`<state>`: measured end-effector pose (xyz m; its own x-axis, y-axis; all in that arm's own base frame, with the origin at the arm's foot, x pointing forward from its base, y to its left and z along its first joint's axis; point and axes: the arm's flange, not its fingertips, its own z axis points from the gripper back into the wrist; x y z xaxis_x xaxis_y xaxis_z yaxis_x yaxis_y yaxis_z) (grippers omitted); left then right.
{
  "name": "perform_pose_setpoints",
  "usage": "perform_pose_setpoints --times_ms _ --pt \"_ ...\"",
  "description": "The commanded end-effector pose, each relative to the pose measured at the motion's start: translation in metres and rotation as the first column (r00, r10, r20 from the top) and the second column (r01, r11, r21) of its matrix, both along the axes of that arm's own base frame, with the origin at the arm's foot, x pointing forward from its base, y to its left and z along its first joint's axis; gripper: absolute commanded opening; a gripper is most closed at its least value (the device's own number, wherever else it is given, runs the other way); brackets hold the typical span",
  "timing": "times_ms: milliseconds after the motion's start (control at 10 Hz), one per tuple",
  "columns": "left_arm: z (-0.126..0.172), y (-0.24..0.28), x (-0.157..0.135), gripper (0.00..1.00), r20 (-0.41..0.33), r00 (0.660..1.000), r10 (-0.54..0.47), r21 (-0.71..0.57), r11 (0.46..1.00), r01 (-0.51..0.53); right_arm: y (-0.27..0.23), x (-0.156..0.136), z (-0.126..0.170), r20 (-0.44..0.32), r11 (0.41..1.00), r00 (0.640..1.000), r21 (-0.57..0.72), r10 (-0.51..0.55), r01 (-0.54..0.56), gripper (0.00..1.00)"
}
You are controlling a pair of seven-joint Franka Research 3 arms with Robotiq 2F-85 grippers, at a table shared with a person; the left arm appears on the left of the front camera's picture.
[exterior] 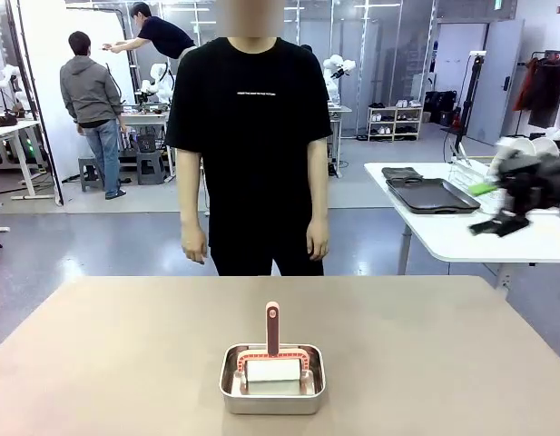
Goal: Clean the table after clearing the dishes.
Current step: Place the Lint Roller back on top of the Airtight Container.
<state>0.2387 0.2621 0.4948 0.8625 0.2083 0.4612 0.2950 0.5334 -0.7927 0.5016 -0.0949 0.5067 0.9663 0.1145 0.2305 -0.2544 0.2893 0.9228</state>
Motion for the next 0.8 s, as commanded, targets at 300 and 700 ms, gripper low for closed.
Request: perform_pose_setpoints --times_ms 300,700 --pt "0.002 0.001 -0.002 1.0 0.022 1.0 -0.001 -0.016 1.0 0.001 -0.162 -0.048 -0.057 -0.055 0.943 0.952 0.137 -0.3 0.305 1.0" --pt "0.002 0.001 -0.002 1.0 0.022 1.0 -0.001 -0.016 1.0 0.001 -0.183 -0.051 -0.084 -0.108 0.931 0.941 0.15 -0.32 0.334 1.0"
